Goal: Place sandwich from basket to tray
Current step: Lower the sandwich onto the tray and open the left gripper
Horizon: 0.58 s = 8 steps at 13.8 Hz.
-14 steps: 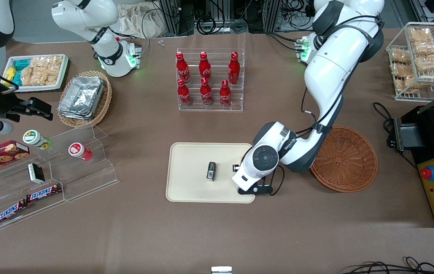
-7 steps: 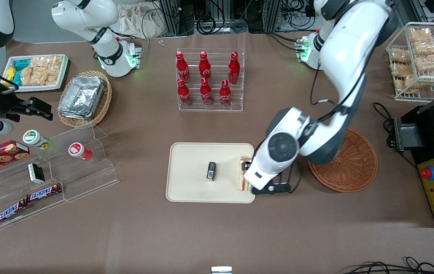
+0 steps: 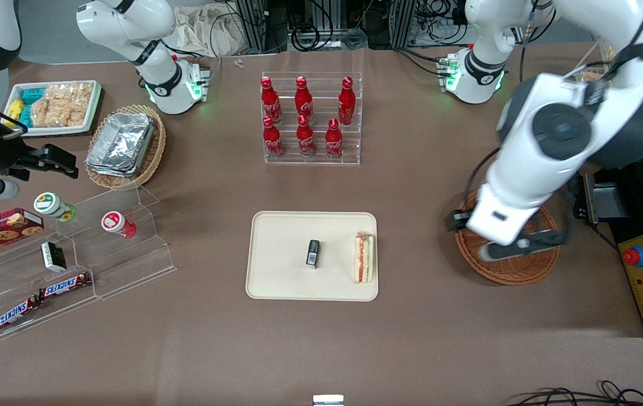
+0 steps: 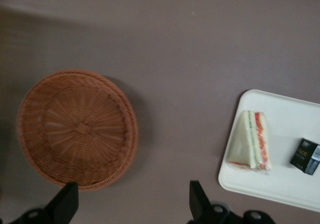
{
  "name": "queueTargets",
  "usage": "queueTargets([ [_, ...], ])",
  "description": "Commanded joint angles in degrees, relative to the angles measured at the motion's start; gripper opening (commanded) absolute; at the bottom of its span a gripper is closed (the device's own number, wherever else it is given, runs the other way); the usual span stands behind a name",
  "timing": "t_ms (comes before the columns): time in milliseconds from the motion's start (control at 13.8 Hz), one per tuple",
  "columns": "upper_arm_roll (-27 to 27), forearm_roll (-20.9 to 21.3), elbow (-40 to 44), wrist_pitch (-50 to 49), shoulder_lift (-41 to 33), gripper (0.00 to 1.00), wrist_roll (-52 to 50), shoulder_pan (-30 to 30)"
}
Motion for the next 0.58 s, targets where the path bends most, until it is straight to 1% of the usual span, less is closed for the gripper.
queueTargets([
  [0, -0.4, -6.2, -3.5, -2.7, -6.0, 1.0, 14.7, 10.5],
  [72, -0.3, -7.5, -1.6, -4.6, -6.3, 1.0, 20.6, 13.7],
  [145, -0.3, -7.8, 0.4, -6.5, -6.0, 1.0, 22.4, 16.2],
  [289, -0.3, -7.4, 1.7, -7.8, -6.0, 1.0, 20.6, 18.6],
  [506, -0.2, -6.7, 2.3, -9.2, -6.0, 1.0, 17.5, 19.2],
])
